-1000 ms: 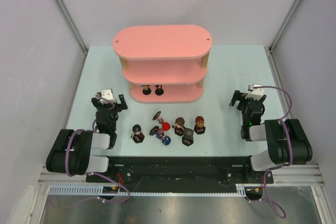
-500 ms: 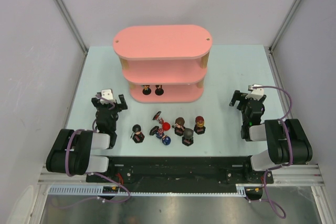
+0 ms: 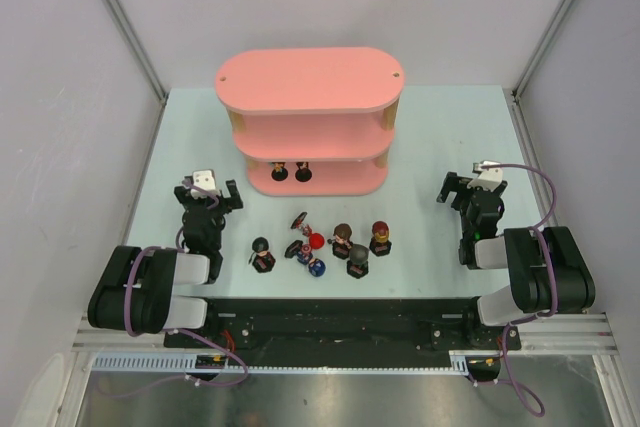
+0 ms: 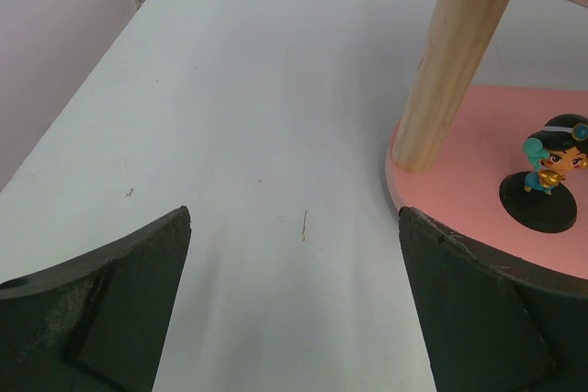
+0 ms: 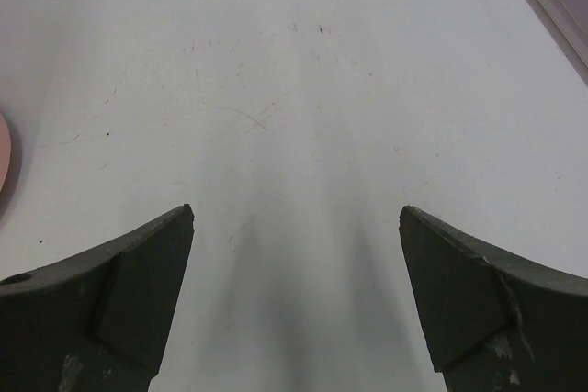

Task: Place and organize the plastic toys onto the shelf

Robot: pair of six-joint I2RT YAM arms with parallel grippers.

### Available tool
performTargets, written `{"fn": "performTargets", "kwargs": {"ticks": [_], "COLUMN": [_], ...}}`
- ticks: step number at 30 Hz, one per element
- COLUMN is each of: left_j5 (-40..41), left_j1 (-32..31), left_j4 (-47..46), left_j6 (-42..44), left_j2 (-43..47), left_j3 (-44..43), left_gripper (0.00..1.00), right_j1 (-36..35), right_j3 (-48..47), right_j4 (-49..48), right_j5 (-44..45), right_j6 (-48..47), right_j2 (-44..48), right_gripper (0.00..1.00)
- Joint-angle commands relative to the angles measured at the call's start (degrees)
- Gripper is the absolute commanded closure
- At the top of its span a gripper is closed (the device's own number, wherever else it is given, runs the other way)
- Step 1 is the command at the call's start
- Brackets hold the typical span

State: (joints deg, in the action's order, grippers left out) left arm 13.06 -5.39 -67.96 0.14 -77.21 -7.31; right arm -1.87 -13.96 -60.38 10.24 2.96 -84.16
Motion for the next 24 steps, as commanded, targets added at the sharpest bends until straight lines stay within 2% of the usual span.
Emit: {"fn": "performTargets", "kwargs": {"ticks": [1,6,8,9,10,13,17,18,20,21,24], "left_j5": [-0.67,0.46,1.88,3.01,3.37,6.26,8.04,7.60,7.94,7.69,4.53], "left_j1": [-0.24,-0.15,-0.59,-0.76,-1.03,-1.38,-1.64,-1.64,-1.73,-1.73,-1.73], "left_j4": [-1.56,-2.34,0.97,4.38,13.56,24.24,31.21,34.79,39.99,45.41,53.69], "left_j6": [1.79,1.97,1.79,1.79,0.75,-1.62,-8.04,-9.36,-12.17,-13.75,-13.60], "left_j2": [0.22,0.74,3.10,7.03,8.81,12.43,16.38,17.96,19.81,20.34,22.10], "left_j3": [-1.74,-1.39,-2.09,-3.14,-4.63,-10.51,-12.99,-13.77,-17.20,-18.60,-23.70], "left_gripper": [0.00,0.00,0.00,0.00,0.00,0.00,0.00,0.00,0.00,0.00,0.00], "right_j1": [0.02,-0.15,-0.15,-0.24,-0.07,-0.07,-0.24,-0.24,-0.77,-1.12,-2.87], "right_j3": [-1.51,-1.60,-1.60,-1.60,-1.60,-1.60,-2.30,-3.61,-7.92,-8.63,-8.98], "right_j4": [-1.50,-1.32,-1.41,-1.32,-1.15,-1.23,-0.97,4.77,11.30,13.77,14.67], "right_j5": [0.57,1.10,1.10,1.10,0.92,0.92,1.18,1.97,3.11,4.08,6.45], "right_j6": [-0.41,-0.41,-0.50,-0.41,-0.41,-0.50,-0.50,-0.41,-0.50,-0.76,-1.90], "right_j2": [-0.57,-0.65,-0.65,-0.57,-0.48,-0.48,0.57,1.71,3.03,3.56,4.61], "right_gripper": [0.00,0.00,0.00,0.00,0.00,0.00,0.00,0.00,0.00,0.00,0.00]}}
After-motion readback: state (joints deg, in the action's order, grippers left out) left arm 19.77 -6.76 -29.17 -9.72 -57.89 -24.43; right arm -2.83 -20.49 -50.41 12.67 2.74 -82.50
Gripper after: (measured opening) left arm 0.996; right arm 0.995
